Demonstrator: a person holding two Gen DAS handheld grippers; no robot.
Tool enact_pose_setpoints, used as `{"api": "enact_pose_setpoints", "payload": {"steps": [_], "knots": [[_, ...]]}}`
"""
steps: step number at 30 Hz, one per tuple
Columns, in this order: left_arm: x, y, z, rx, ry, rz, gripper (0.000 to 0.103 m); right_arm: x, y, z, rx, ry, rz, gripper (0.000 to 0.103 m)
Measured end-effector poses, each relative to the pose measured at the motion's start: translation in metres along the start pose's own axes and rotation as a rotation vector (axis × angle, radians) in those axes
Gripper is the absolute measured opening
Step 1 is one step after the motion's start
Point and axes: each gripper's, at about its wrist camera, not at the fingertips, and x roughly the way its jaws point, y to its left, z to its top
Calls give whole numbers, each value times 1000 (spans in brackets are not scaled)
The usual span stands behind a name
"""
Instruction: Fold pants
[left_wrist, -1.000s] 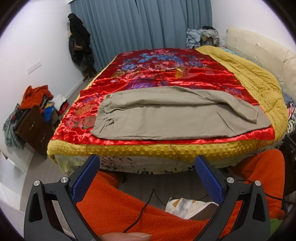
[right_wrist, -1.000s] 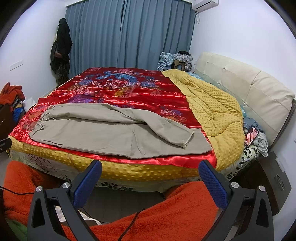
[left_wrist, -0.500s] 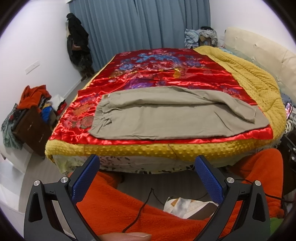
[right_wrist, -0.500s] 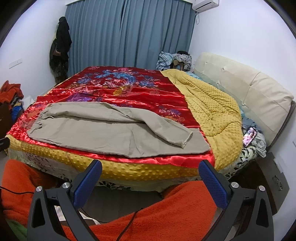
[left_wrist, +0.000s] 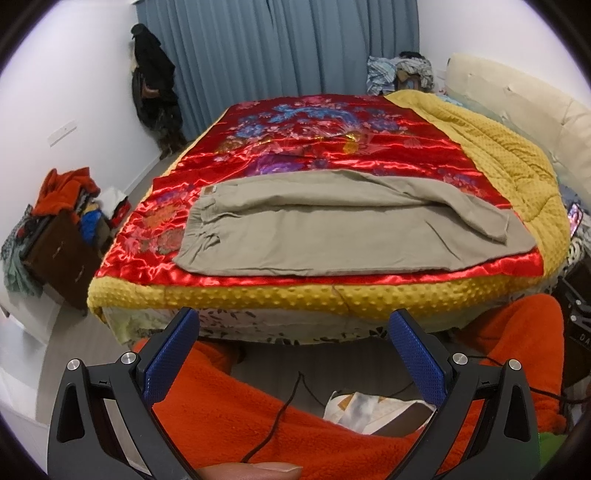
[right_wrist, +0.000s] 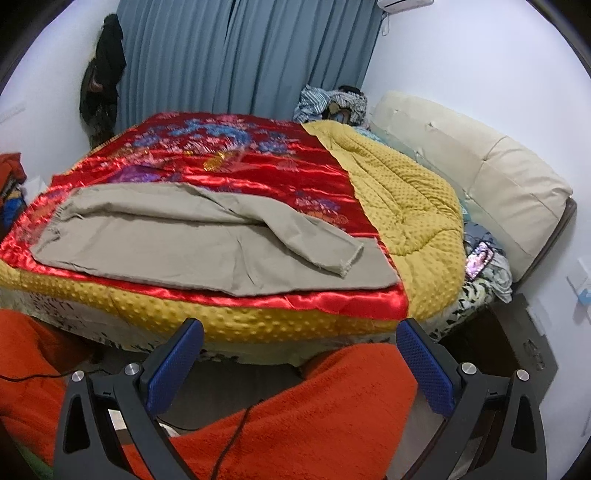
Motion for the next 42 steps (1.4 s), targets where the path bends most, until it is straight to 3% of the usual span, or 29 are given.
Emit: {"api": "enact_pose_setpoints", "payload": {"steps": [15,42], "knots": [[3,4,1,-3,16,-10,102,11,-1,-3,-39,84,-126,103],[9,6,-2,-15,42,-16,102,16,0,-6,-32,110,-125,103]]}}
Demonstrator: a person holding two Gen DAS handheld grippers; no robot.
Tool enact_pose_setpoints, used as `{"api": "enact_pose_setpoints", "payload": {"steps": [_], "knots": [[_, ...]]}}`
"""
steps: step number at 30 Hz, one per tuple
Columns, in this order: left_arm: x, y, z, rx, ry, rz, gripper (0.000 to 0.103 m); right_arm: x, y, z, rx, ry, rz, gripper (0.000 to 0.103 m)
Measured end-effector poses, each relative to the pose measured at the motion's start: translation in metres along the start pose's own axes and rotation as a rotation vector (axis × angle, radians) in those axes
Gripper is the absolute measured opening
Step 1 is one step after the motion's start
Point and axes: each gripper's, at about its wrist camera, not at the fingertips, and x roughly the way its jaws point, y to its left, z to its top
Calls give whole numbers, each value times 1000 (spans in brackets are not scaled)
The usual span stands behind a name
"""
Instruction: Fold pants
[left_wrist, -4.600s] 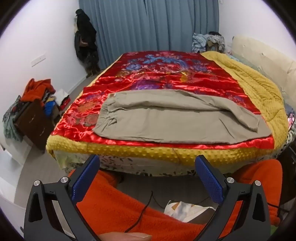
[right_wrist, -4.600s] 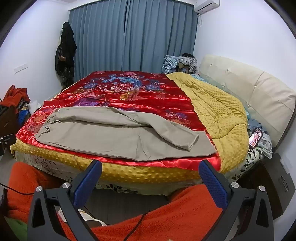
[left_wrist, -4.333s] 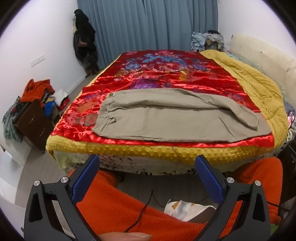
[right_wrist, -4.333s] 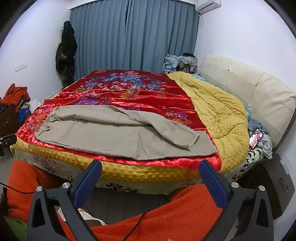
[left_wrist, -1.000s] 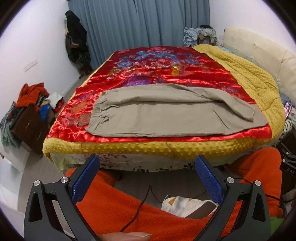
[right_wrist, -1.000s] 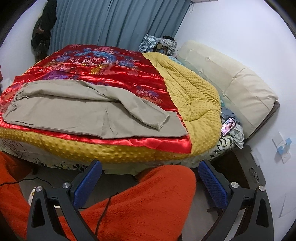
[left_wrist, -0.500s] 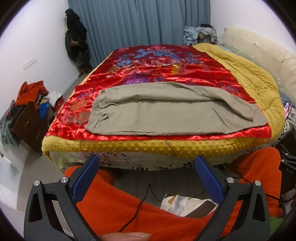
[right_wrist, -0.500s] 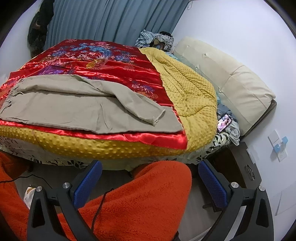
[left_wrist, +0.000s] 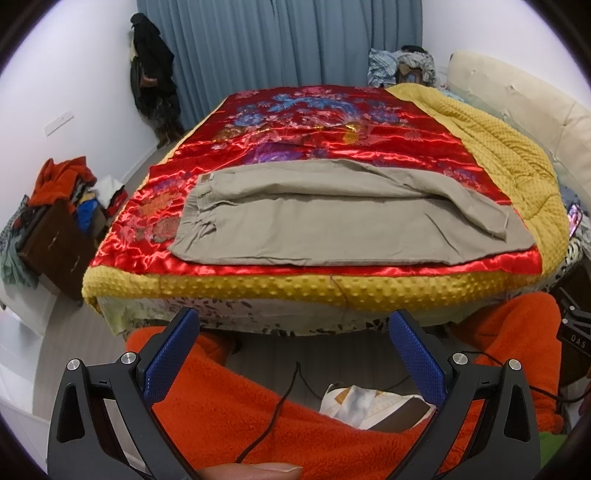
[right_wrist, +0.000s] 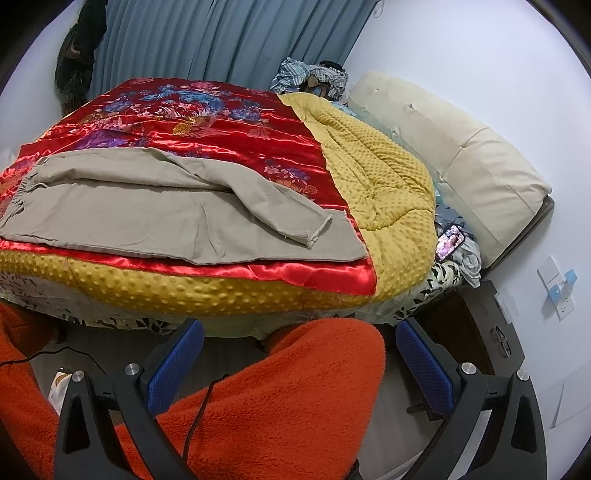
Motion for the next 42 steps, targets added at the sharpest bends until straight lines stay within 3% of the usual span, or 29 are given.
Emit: {"api": "enact_pose_setpoints", "payload": {"steps": [38,41,42], "knots": [[2,0,1,9,10,-8,102,1,5,2,0,6,41,103],[0,1,8,34,-36,32,102,-2,7,2,-7,-17,124,103],[-1,2,13,41,-71,52,102,-6,8,2,-12,-49,198,103]]}}
